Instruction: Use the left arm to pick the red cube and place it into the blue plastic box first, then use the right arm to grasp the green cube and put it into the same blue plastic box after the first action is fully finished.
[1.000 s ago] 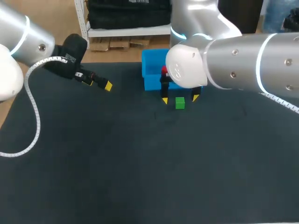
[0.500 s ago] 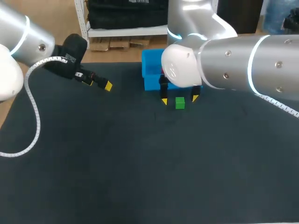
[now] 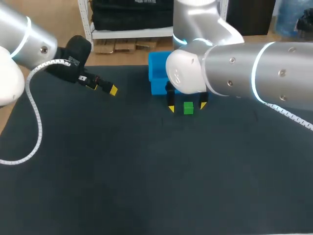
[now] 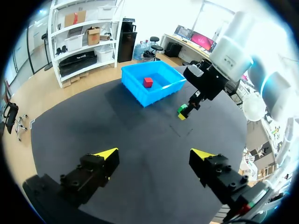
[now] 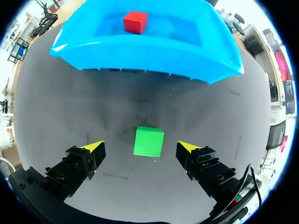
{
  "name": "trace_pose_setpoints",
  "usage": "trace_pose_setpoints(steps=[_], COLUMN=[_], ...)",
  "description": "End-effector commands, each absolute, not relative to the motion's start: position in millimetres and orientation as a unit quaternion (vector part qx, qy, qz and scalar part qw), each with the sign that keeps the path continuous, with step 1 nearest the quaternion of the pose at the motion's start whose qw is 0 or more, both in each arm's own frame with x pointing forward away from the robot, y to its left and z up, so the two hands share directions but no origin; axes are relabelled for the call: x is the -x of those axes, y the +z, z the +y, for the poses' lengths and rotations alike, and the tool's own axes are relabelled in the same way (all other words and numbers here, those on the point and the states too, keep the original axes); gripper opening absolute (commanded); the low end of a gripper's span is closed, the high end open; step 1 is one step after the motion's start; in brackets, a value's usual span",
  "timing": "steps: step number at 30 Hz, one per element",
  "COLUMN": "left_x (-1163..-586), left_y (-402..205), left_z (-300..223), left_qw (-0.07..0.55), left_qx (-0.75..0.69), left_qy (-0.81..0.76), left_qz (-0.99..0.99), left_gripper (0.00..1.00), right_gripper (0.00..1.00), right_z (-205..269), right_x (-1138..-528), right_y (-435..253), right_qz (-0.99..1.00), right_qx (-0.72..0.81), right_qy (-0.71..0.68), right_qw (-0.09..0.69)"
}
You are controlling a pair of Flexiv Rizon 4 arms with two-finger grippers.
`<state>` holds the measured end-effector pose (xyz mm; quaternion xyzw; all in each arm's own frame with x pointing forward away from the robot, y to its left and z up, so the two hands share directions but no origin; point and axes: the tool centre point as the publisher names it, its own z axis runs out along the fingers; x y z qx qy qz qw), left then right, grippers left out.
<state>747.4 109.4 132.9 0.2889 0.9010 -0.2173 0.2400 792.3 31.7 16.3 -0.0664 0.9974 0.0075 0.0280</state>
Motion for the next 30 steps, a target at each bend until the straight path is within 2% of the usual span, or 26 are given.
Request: trace_pose_setpoints(steps=[1, 30], left_x=[-746.5, -746.5], left_y=[132.7, 132.7], left_z=[109.7, 109.7], left_qw=[0.241, 0.241], left_qx=[-0.288, -0.288], left_qy=[-0.217, -0.217], left_qz=[0.901, 0.901], left_gripper=[1.00, 1.00], right_gripper=[1.00, 1.00], right_z=[30.6, 31.4], right_x=[-792.9, -802.1], right_y=[12.6, -5.3], right_qz=[0.997, 0.998], right_qx=[0.065, 0.055], right_qy=[0.007, 0.011], right_qw=[0.030, 0.038])
